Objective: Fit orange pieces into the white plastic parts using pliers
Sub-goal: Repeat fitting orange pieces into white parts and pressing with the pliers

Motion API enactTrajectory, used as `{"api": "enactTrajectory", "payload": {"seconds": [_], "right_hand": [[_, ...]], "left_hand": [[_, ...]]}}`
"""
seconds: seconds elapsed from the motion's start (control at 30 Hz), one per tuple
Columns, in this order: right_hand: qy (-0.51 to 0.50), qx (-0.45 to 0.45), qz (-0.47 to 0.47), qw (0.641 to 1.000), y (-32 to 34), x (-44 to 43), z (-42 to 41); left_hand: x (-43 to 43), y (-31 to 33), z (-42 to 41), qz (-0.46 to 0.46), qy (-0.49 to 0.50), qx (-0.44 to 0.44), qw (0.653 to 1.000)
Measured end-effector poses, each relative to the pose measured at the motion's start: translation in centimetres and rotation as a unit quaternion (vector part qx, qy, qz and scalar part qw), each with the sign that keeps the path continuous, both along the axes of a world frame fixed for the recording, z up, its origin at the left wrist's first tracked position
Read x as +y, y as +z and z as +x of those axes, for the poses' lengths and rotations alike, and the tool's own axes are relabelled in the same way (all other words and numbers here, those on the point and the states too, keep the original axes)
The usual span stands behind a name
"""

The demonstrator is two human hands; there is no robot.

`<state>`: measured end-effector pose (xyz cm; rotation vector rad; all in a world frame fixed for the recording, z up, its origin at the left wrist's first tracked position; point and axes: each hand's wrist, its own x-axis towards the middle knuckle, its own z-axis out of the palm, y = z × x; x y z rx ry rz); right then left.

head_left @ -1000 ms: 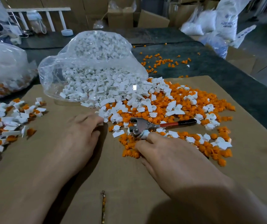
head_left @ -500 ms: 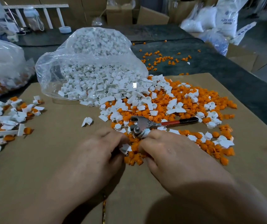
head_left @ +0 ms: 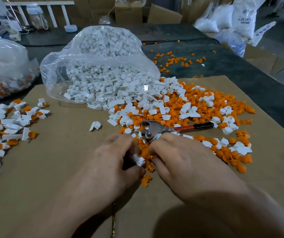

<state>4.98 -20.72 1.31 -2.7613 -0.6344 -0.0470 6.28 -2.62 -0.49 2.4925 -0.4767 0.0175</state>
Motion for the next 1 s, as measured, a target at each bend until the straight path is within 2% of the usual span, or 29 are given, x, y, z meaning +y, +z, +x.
{"api": "enactTrajectory", "payload": {"seconds": [0.17, 0.33, 0.47, 0.53, 0.57, 0.67, 0.87, 1.0], "right_hand": [[-0.014, 0.005, 0.034, 0.999, 0.3, -0.1, 0.1], [-0.050, -0.019, 0.086, 0.995, 0.3, -0.4, 0.1], [-0.064, -0.039, 0.128, 0.989, 0.2, -0.7, 0.1], [-0.084, -0.009, 0.190, 0.978, 0.3, -0.9, 0.1], [-0.096, 0.038, 0.258, 0.961, 0.4, -1.0, 0.1], [-0.084, 0.208, 0.441, 0.869, 0.9, -1.4, 0.2], [-0.016, 0.337, 0.568, 0.750, 0.9, -1.5, 0.8], [0.015, 0.366, 0.609, 0.704, 0.7, -1.4, 1.0]], "left_hand": [[-0.4, -0.2, 0.1, -0.006, -0.011, -0.024, 1.000], [0.0, -0.4, 0.3, -0.050, 0.026, -0.028, 0.998], [0.0, -0.4, 0.2, -0.113, 0.056, -0.022, 0.992], [0.0, -0.4, 0.2, -0.173, 0.085, 0.002, 0.981], [0.0, -0.4, 0.2, -0.221, 0.103, 0.018, 0.970], [0.0, -0.4, 0.2, -0.333, 0.105, 0.056, 0.935], [-0.5, -0.2, -0.1, -0.465, 0.052, 0.083, 0.880], [-0.7, 0.1, -0.4, -0.483, 0.035, 0.068, 0.872]]}}
